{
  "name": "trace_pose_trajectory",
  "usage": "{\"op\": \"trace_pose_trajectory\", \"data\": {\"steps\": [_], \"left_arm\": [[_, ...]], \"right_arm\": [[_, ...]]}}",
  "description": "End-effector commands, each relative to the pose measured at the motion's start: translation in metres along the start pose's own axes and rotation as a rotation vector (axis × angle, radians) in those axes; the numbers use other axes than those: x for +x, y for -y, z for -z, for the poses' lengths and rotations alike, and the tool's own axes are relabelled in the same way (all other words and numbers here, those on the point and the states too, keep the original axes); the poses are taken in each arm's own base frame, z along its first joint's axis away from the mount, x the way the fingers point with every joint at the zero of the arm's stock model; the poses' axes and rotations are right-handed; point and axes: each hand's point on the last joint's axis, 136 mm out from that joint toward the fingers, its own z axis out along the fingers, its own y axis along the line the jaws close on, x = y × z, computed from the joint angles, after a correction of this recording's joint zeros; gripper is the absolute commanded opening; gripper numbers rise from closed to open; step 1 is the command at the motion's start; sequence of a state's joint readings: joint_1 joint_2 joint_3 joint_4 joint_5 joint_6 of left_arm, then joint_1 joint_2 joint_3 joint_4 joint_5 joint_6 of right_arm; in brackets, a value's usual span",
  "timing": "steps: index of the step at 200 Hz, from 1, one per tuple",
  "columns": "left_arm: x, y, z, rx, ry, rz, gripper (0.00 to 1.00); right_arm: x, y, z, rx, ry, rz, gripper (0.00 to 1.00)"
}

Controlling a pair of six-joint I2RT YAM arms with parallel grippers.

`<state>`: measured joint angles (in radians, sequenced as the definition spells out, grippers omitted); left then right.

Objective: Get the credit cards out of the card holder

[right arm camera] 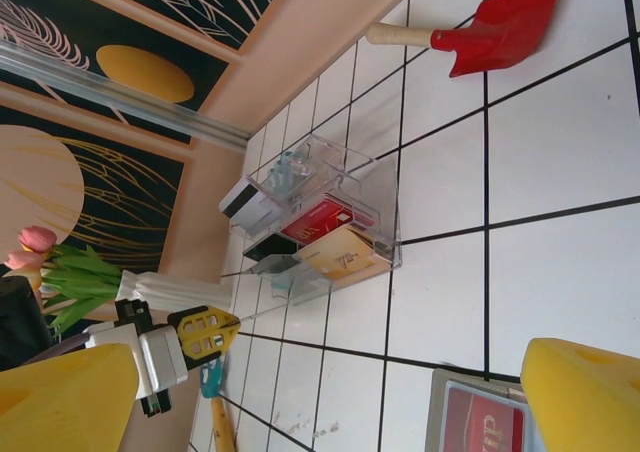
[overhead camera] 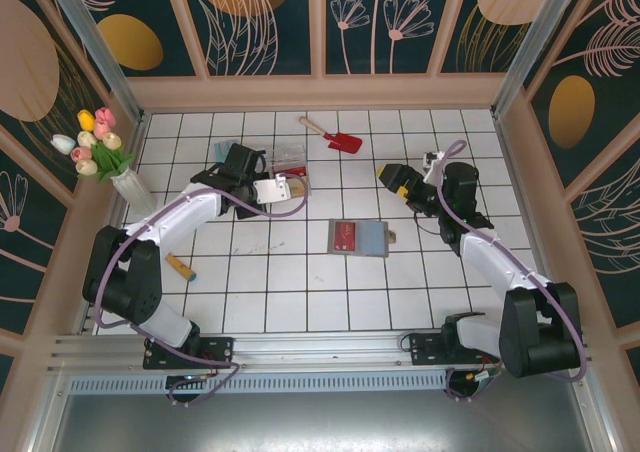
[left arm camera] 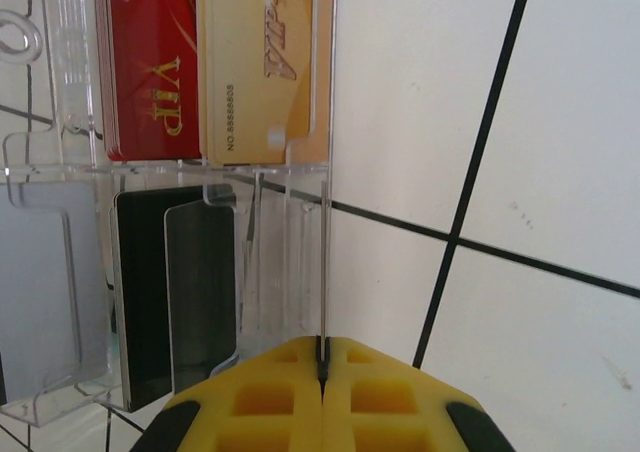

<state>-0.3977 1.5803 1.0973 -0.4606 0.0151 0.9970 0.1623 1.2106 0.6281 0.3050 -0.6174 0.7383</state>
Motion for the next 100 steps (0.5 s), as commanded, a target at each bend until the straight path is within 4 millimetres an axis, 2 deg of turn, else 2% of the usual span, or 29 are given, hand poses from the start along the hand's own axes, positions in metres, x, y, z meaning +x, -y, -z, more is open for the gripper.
{"op": "trace_pose_trajectory", "data": {"steps": [1, 51, 100], "left_arm": [[0.000, -0.008, 0.000, 0.005, 0.035, -0.066, 0.00], [0.006, -0.023, -0.011, -0.012, 0.054, -0.076, 0.00], [0.013, -0.047, -0.021, -0.038, 0.045, -0.056, 0.00]], "right_arm": [[-0.002, -0.004, 0.005, -0.011, 0.013, 0.006, 0.99], [-0.001, -0.003, 0.005, -0.007, 0.011, 0.001, 0.99], [0.001, -0.007, 0.008, -0.014, 0.008, 0.005, 0.99]]}}
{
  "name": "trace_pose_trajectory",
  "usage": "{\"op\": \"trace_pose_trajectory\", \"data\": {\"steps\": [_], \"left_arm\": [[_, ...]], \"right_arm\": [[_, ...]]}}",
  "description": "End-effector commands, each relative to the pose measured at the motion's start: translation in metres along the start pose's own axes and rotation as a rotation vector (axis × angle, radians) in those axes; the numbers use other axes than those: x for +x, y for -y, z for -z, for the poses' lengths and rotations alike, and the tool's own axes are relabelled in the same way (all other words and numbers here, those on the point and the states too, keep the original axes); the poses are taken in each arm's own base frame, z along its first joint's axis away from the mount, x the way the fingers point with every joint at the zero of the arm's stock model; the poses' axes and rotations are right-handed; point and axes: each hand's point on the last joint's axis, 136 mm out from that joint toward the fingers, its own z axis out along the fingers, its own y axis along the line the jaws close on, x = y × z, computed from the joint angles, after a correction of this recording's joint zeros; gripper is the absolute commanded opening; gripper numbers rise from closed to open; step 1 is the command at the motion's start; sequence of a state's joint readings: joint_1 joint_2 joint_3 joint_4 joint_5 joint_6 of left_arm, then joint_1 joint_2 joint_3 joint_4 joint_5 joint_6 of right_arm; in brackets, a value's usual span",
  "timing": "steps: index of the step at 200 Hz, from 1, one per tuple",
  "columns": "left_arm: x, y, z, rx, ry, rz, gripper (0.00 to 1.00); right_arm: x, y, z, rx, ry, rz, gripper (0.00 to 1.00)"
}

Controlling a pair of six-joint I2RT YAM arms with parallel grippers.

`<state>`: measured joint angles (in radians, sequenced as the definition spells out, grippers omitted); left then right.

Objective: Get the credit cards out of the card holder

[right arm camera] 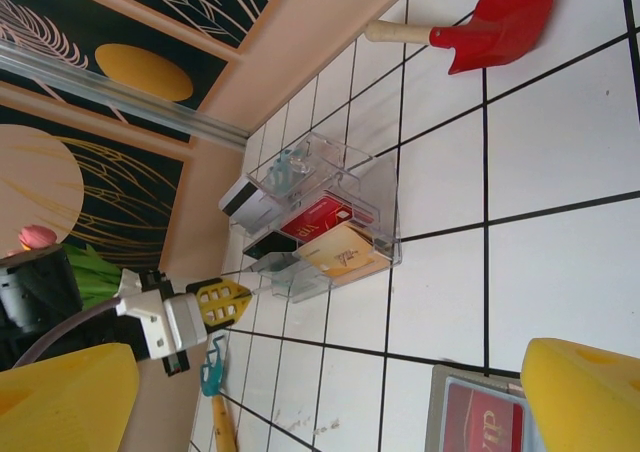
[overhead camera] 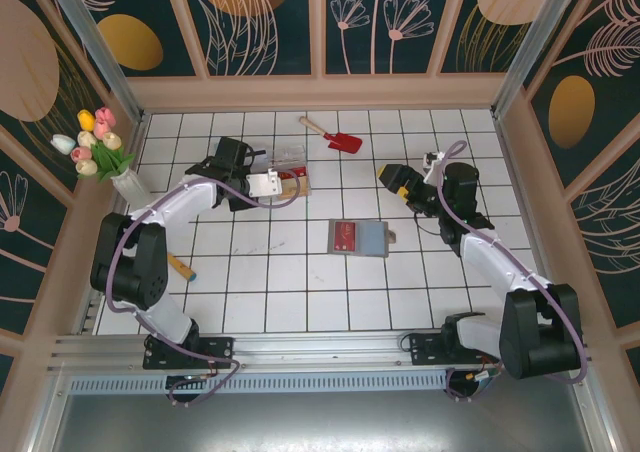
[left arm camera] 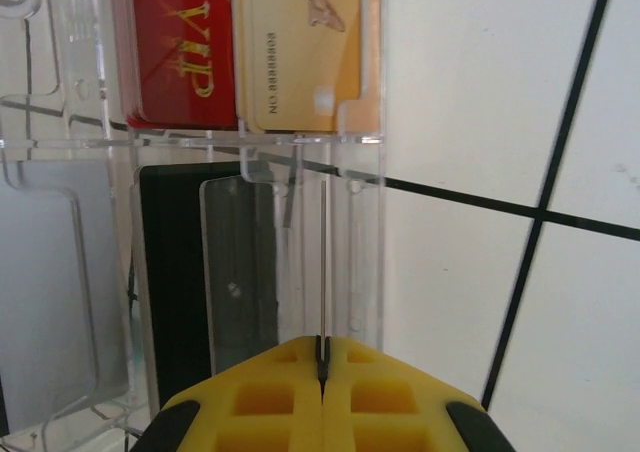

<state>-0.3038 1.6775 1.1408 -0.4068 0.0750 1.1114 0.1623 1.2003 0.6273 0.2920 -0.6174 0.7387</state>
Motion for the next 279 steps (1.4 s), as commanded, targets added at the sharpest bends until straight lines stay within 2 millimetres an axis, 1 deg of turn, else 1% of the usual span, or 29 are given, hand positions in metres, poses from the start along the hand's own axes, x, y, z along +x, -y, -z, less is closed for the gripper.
{"op": "trace_pose_trajectory", "data": {"steps": [1, 44, 48, 70, 97, 153, 170, 190, 208, 230, 250, 279], "left_arm": [[-0.005, -0.023, 0.002, -0.042, 0.032, -0.021, 0.00], [-0.009, -0.037, 0.011, -0.053, 0.042, -0.046, 0.00], [-0.007, -0.032, 0.002, -0.030, 0.032, -0.046, 0.00], [-0.005, -0.032, -0.003, -0.020, 0.026, -0.051, 0.00], [-0.010, -0.034, -0.003, -0.006, 0.041, -0.052, 0.00], [-0.007, -0.037, -0.012, -0.003, 0.026, -0.048, 0.00], [-0.005, -0.040, -0.012, -0.007, 0.029, -0.030, 0.00], [-0.005, -0.045, -0.007, -0.009, 0.053, -0.007, 0.00], [-0.003, -0.043, -0.008, 0.013, 0.060, 0.004, 0.01], [-0.002, -0.035, -0.011, 0.074, 0.049, 0.010, 0.01], [0.001, -0.036, -0.015, 0.080, 0.034, 0.014, 0.02], [-0.001, -0.036, -0.015, 0.082, 0.044, 0.014, 0.07]], "right_arm": [[0.001, -0.006, 0.006, -0.017, 0.009, 0.007, 0.99], [0.003, -0.009, 0.007, -0.030, 0.003, 0.011, 0.99], [0.003, -0.008, 0.007, -0.030, 0.003, 0.011, 0.99], [0.004, -0.008, 0.006, -0.032, -0.003, 0.006, 0.99], [0.010, -0.008, 0.006, -0.044, -0.027, 0.002, 0.99], [0.017, -0.005, 0.008, -0.039, -0.036, -0.009, 0.99], [0.020, -0.007, 0.008, -0.049, -0.050, -0.004, 0.99], [0.024, -0.010, 0.011, -0.064, -0.062, 0.010, 0.99], [0.026, -0.013, 0.014, -0.067, -0.062, 0.024, 0.99], [0.026, -0.013, 0.016, -0.064, -0.056, 0.028, 0.99], [0.027, -0.014, 0.017, -0.072, -0.049, 0.023, 0.99], [0.027, -0.014, 0.019, -0.071, -0.044, 0.023, 0.99]]}}
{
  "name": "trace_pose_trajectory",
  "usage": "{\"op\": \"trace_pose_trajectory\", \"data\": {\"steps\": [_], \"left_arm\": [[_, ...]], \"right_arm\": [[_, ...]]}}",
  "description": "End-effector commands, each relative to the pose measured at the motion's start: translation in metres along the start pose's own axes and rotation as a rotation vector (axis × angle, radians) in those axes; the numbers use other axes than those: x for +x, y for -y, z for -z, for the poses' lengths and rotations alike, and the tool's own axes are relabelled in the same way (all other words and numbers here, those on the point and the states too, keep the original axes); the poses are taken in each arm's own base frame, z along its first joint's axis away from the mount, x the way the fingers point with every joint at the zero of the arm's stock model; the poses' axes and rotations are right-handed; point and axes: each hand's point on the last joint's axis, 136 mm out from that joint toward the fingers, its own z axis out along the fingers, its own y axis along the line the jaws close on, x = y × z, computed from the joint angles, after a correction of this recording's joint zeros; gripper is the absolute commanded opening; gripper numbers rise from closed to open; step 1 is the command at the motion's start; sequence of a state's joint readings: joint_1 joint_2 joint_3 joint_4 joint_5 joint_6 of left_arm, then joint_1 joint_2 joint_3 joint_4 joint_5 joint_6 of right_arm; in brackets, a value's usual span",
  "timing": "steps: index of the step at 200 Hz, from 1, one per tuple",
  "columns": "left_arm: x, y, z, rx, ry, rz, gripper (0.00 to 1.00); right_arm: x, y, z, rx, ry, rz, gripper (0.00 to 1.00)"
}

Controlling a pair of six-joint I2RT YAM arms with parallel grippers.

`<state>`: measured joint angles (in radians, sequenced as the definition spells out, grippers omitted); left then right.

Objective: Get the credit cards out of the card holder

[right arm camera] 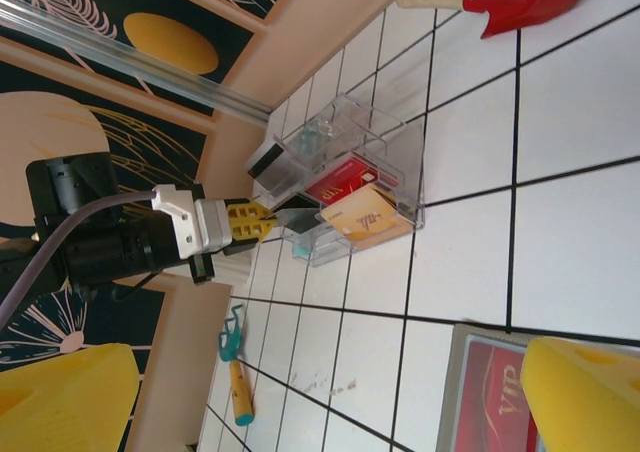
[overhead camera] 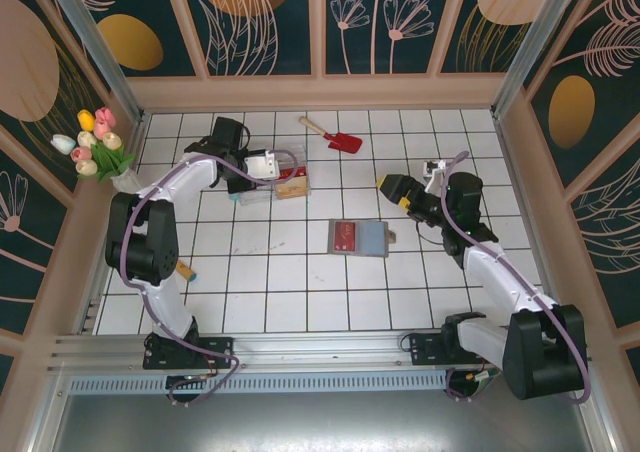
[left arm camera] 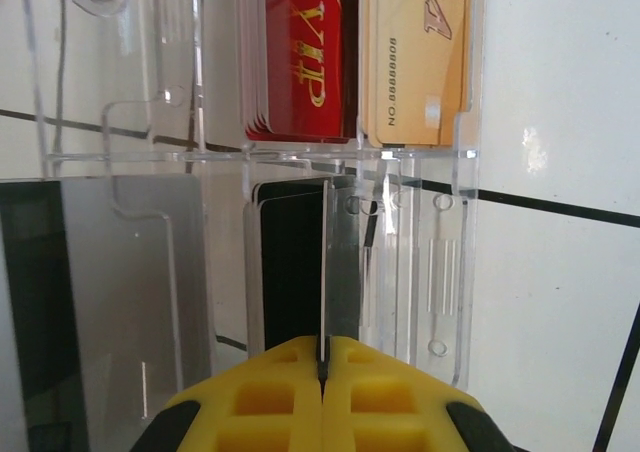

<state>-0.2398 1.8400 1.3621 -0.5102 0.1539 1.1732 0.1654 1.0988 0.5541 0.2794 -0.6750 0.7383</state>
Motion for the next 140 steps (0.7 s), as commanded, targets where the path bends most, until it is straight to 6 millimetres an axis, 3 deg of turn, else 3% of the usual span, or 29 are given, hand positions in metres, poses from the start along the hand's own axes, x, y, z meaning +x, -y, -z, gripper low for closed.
{"op": "trace_pose_trajectory", "data": {"steps": [1, 31, 73, 100, 140], "left_arm": [[-0.002, 0.000, 0.001, 0.027, 0.017, 0.016, 0.07], [0.001, -0.001, 0.000, 0.023, 0.004, 0.012, 0.09], [0.003, -0.007, 0.002, 0.001, 0.006, 0.027, 0.25], [0.005, -0.010, 0.004, -0.020, -0.004, 0.025, 0.25], [-0.019, -0.026, 0.033, -0.095, 0.106, 0.055, 0.29]], "right_arm": [[0.005, -0.006, 0.003, -0.021, -0.006, 0.014, 0.99], [0.004, -0.007, 0.004, -0.020, -0.002, 0.015, 0.99], [0.005, -0.008, 0.003, -0.030, -0.003, 0.011, 0.99], [0.007, -0.006, 0.002, -0.029, -0.010, 0.004, 0.99], [0.008, 0.001, -0.001, 0.015, -0.016, 0.005, 0.99]]}}
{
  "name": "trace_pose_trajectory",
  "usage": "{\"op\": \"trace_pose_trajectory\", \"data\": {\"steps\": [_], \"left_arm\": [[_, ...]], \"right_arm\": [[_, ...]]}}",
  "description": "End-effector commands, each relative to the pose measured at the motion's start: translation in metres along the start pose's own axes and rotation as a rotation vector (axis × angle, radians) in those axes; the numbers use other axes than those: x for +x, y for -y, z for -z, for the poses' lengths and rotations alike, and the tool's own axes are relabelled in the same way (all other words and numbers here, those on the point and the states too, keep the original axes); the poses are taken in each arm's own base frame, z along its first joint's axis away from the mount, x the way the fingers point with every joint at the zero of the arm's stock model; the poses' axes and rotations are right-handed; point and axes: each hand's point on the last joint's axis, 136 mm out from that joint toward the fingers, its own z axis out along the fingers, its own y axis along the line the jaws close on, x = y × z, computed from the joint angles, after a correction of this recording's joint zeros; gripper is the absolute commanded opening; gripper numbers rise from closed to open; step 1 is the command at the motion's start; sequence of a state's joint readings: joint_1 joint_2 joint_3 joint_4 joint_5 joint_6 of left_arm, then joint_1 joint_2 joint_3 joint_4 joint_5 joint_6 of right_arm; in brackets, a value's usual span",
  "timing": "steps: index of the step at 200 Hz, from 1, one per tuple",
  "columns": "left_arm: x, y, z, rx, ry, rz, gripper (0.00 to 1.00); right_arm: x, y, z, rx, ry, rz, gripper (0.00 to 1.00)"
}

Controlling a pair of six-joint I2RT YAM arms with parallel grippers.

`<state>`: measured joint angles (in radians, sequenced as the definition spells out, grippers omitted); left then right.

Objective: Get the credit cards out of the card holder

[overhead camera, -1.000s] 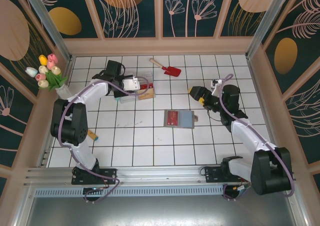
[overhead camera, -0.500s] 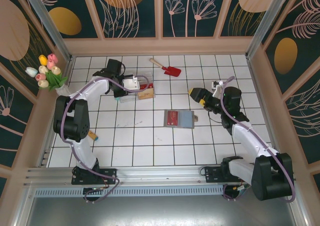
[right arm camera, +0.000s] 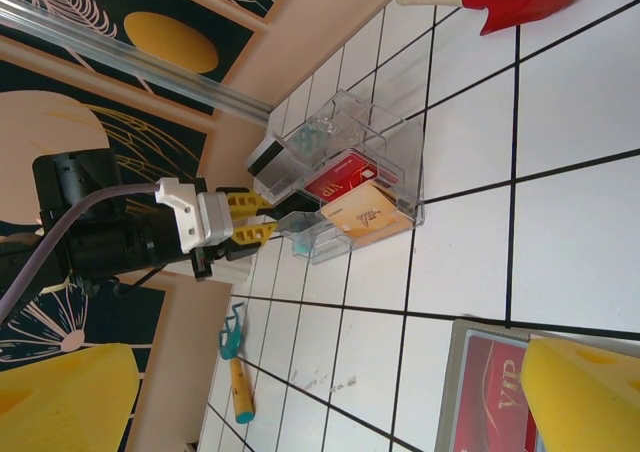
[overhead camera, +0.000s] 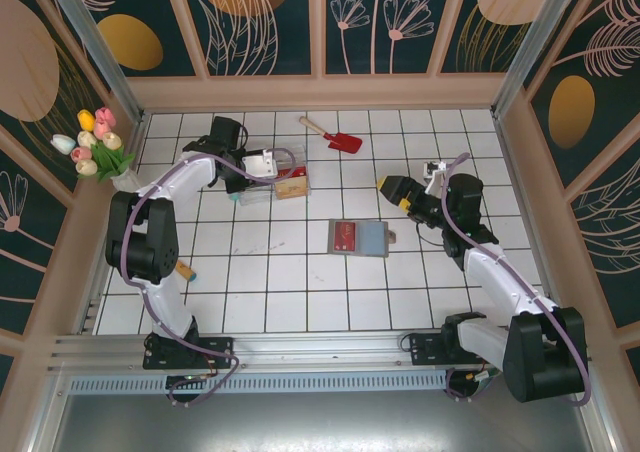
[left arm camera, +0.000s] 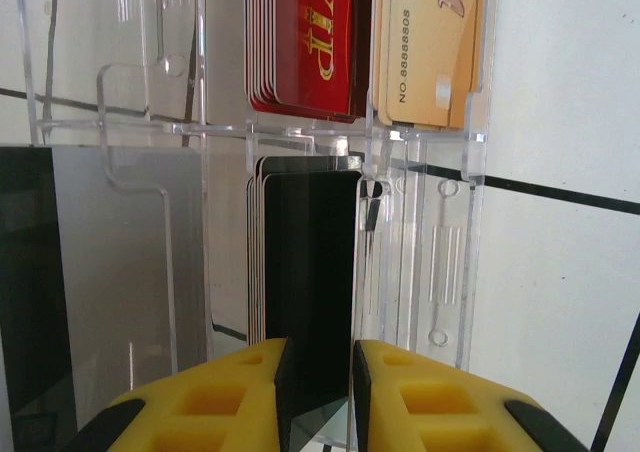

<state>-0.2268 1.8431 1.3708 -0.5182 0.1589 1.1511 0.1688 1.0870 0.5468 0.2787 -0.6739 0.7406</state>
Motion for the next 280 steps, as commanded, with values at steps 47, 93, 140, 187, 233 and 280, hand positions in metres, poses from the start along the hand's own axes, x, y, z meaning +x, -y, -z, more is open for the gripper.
{"op": "trace_pose_trajectory", "data": {"steps": [47, 93, 140, 187, 233, 280], "left_arm": [[-0.050, -0.070, 0.090, -0.430, 0.304, 0.186, 0.53], [-0.048, -0.100, 0.132, -0.600, 0.421, 0.519, 0.96], [-0.036, -0.094, 0.135, -0.569, 0.451, 0.793, 0.99], [-0.011, -0.084, 0.115, -0.484, 0.347, 1.176, 0.99], [0.020, -0.073, 0.104, -0.571, 0.298, 1.345, 0.99], [-0.013, -0.052, 0.099, -0.359, 0.493, 1.416, 0.99]], "right_arm": [[0.023, 0.012, -0.022, 0.143, -0.090, 0.054, 0.98], [0.057, 0.040, -0.052, 0.339, -0.183, 0.076, 0.85], [0.088, 0.063, -0.073, 0.408, -0.288, 0.010, 0.65], [0.103, 0.081, -0.081, 0.458, -0.336, -0.062, 0.46], [0.112, 0.089, -0.084, 0.497, -0.365, -0.078, 0.34], [0.118, 0.101, -0.084, 0.541, -0.381, -0.095, 0.26]]}}
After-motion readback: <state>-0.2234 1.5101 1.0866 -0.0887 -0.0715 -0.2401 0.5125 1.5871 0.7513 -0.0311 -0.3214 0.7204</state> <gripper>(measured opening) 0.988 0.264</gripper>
